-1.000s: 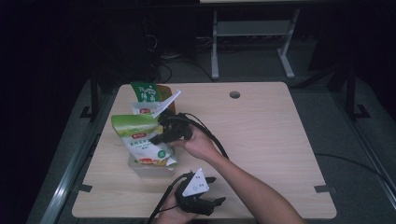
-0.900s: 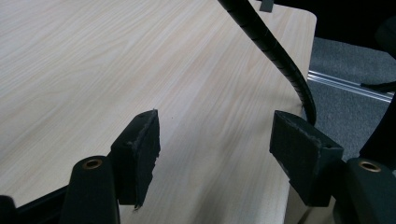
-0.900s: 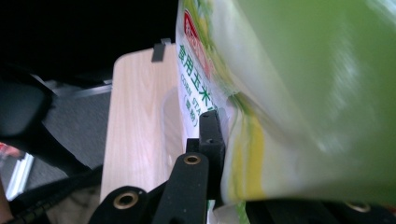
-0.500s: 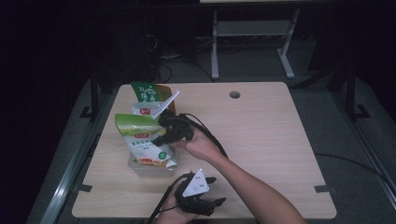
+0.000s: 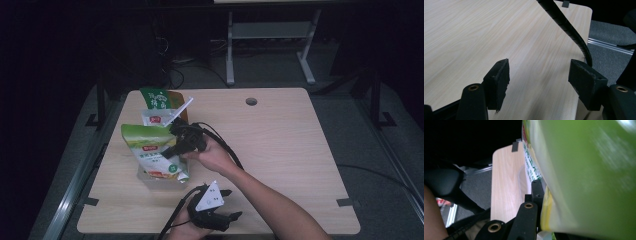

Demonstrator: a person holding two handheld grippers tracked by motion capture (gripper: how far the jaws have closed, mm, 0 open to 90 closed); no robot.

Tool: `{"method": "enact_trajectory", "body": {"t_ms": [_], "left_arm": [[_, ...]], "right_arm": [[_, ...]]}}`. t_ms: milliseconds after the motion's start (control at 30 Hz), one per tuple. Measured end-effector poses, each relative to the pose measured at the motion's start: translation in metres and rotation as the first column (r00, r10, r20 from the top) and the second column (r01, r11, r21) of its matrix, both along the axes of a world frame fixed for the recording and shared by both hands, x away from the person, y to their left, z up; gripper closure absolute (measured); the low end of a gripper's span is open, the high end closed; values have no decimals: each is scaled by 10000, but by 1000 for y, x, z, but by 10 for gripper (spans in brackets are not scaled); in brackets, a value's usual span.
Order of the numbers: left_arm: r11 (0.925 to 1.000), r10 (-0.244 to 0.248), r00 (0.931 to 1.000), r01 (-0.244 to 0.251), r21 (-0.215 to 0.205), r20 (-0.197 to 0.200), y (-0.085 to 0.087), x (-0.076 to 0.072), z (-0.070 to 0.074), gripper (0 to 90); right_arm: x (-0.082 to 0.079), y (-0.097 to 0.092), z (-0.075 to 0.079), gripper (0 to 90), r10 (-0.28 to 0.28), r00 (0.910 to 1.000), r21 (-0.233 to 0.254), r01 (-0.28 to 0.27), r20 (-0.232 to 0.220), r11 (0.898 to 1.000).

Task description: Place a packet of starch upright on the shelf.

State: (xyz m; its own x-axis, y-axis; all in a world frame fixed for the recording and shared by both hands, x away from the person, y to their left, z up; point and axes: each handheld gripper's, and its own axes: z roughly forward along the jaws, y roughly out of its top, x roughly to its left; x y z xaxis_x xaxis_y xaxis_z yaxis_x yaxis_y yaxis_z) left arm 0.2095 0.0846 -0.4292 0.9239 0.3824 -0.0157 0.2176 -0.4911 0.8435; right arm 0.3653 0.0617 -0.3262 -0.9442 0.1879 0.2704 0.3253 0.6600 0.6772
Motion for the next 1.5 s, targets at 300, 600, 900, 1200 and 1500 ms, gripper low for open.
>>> {"method": "enact_trajectory", "body": {"t_ms": [300, 600, 900, 1200, 1500], "left_arm": [[9999, -75, 9999, 74, 81, 134, -1, 0, 0, 329], [10000, -65, 10000, 65, 60, 65, 0, 0, 1, 329], [9999, -79, 10000, 78, 99, 52, -1, -1, 1, 328], [9999, -97, 9999, 96, 72, 58, -2, -3, 1, 329], [9998, -134, 9999, 133, 121, 65, -2, -3, 1, 329]], "right_arm": [[-1, 1, -2, 898, -81, 10000, -146, 80, -51, 9999], [-7, 5, 10, 899, 167, 9999, 245, -168, 35, 9996], [4, 5, -7, 898, 20, 9980, 205, -7, -636, 9998], [4, 4, -20, 898, -120, 9969, 16, 121, -782, 9999], [-1, 6, -12, 874, 25, 9991, -224, -35, -423, 9997]]}}
